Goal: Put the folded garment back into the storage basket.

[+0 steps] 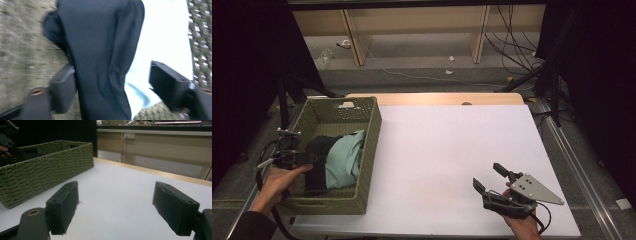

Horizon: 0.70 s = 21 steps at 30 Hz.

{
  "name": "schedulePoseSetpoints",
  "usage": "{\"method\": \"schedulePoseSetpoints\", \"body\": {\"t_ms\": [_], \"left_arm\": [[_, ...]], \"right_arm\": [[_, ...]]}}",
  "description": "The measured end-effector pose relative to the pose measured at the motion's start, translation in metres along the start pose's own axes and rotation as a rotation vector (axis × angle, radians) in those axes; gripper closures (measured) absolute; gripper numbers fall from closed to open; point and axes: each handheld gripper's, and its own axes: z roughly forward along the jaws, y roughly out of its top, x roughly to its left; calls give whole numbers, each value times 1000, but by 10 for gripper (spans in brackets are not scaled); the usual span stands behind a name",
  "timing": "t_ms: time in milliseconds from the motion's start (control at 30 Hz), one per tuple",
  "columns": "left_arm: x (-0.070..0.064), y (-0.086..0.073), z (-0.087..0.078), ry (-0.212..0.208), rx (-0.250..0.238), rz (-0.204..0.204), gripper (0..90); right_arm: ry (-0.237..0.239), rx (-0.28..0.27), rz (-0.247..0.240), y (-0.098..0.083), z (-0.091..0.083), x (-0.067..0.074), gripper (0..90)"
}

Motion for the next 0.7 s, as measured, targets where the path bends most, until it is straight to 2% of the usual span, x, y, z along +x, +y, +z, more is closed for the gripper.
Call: {"method": "schedulePoseSetpoints", "body": {"t_ms": [100, 200, 400, 700], "left_arm": [[-5, 4, -11, -14, -59, -10, 153], [-16, 7, -23, -38, -116, 1, 146], [-43, 7, -45, -105, -185, 53, 132], [-72, 6, -62, -207, -245, 79, 120]], "right_arm": [[1, 0, -2, 0, 0, 0, 218], [1, 0, -2, 0, 0, 0, 217], [3, -4, -1, 0, 0, 0, 217], [4, -1, -1, 0, 0, 0, 218]]}}
